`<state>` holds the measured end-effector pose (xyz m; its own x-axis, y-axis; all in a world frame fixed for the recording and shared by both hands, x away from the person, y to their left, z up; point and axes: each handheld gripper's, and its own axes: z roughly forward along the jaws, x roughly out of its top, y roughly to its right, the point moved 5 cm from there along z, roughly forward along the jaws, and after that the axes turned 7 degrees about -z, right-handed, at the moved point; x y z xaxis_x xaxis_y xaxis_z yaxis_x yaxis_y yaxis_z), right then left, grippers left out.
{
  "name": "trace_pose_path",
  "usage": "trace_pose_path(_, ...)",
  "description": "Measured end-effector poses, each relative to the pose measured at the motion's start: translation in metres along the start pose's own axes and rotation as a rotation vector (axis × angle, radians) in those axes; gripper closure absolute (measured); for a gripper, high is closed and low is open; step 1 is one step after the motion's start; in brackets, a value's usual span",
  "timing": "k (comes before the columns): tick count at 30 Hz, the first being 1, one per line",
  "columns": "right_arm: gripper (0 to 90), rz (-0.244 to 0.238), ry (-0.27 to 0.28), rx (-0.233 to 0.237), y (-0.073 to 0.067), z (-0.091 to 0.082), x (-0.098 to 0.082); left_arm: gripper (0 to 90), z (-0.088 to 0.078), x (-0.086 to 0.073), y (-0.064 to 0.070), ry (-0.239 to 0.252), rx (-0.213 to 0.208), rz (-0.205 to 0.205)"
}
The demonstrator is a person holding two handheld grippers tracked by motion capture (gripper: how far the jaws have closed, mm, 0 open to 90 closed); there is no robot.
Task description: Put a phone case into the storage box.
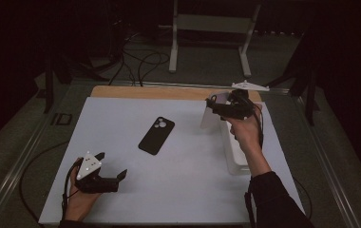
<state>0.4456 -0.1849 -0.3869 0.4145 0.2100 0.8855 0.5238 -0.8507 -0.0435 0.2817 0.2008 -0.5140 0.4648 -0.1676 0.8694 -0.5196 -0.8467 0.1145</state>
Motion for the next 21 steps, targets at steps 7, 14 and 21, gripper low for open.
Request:
trace_pose_path(7, 17.1, 0.014, 0.0, -0.044, 0.015, 0.002, 0.008, 0.1, 0.0, 0.0, 0.0, 0.0, -0.001, 0.001)
trace_pose_path(14, 17.0, 0.046, -0.006, -0.09, 0.034, 0.003, 0.012, 0.1, -0.001, 0.0, 0.0, 0.001, -0.002, -0.001)
trace_pose_path(21, 17.0, 0.056, -0.016, -0.135, 0.048, 0.004, 0.013, 0.2, -0.001, 0.0, 0.001, 0.002, -0.003, -0.001)
